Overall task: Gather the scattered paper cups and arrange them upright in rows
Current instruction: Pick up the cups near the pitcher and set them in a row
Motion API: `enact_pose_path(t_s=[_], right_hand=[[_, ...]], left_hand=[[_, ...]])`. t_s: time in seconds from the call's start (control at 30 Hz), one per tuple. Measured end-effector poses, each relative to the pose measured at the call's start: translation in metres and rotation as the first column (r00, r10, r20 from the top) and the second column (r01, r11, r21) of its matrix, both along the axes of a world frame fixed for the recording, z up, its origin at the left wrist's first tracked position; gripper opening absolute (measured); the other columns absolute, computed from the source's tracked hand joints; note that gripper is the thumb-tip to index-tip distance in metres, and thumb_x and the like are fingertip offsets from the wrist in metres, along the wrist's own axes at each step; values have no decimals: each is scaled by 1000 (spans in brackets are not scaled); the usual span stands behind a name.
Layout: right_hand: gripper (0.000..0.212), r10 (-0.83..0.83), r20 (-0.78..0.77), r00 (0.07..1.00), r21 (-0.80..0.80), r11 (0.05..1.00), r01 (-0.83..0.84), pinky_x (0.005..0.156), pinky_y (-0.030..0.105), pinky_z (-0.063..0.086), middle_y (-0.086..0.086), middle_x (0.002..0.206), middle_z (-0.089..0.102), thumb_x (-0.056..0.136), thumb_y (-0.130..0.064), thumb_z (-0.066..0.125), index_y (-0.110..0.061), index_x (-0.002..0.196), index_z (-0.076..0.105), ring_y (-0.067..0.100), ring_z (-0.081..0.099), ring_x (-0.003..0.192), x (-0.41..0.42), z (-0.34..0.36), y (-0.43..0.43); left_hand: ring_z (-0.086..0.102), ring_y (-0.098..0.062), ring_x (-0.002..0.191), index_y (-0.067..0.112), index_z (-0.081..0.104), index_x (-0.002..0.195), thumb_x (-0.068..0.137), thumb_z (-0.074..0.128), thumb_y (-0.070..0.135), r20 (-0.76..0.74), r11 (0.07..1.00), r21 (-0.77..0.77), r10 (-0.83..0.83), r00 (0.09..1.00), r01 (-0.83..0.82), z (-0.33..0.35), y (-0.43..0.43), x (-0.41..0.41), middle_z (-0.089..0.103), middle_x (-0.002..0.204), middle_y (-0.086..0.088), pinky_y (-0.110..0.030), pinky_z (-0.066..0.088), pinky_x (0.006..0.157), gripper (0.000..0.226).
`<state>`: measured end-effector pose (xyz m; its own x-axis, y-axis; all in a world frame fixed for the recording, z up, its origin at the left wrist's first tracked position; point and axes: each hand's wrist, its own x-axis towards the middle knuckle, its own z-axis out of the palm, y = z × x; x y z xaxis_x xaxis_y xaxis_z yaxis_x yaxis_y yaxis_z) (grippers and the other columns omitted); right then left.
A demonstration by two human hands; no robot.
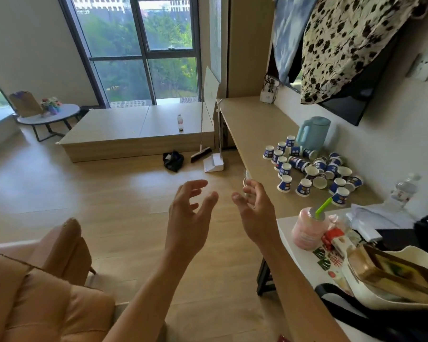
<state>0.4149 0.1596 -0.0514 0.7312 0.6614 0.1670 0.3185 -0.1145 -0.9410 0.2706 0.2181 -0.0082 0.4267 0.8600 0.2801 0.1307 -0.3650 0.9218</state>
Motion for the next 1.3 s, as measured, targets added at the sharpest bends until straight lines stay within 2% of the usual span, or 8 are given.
enact_pose_path(t_s=[0.17,0.37,0.53,0.8,1.0,1.13,1.3], right_hand=[[53,-34,8,999,-30,999,35,76,10,39,3,137,59,98,-33,63,-17,146,46,10,58,105,37,-4,35],[55,-81,-7,997,-29,996,81,85,23,44,4,138,59,98,-33,64,-17,148,44,13,60,109,83,-10,103],[56,-107,-16,994,-41,993,106,79,15,43,2,138,59,98,-36,64,-20,147,45,13,61,109,121,-15,176],[54,-196,-45,979,-33,980,195,79,10,42,3,139,60,96,-34,66,-21,145,48,10,59,107,170,-21,270],[55,-251,-52,967,-45,968,249,80,9,42,2,134,61,96,-34,66,-18,146,47,8,58,106,212,-28,320],[54,-254,-69,965,-39,967,251,81,14,46,-1,132,61,97,-35,66,-19,146,47,12,64,110,251,-41,359],[52,-254,-106,961,3,967,256,84,21,50,-2,134,61,97,-38,65,-24,144,48,1,61,103,314,-56,412]], left_hand=[[59,-7,118,23,63,119,96,64,28,32,999,-23,-30,999,31,-7,42,41,64,124,10,-32,53,94,24],[60,-1,115,25,64,116,96,65,27,61,994,-40,-100,993,103,-16,120,93,65,123,11,-25,51,88,20],[60,-1,115,22,65,119,96,65,29,58,987,-36,-152,987,154,-16,200,134,66,122,11,-23,51,87,24],[63,-6,113,22,67,115,95,66,29,46,968,-56,-241,969,244,-18,301,192,67,118,12,-28,54,88,21],[63,-2,111,26,67,113,95,66,29,38,950,-93,-295,955,297,-27,351,238,69,115,14,-27,53,87,18],[63,3,107,27,67,111,94,67,29,32,942,-95,-321,947,322,-35,384,278,69,111,18,-22,53,85,17],[61,6,108,26,67,113,95,66,29,7,938,-72,-339,941,338,-40,437,337,68,114,16,-19,50,86,18]])
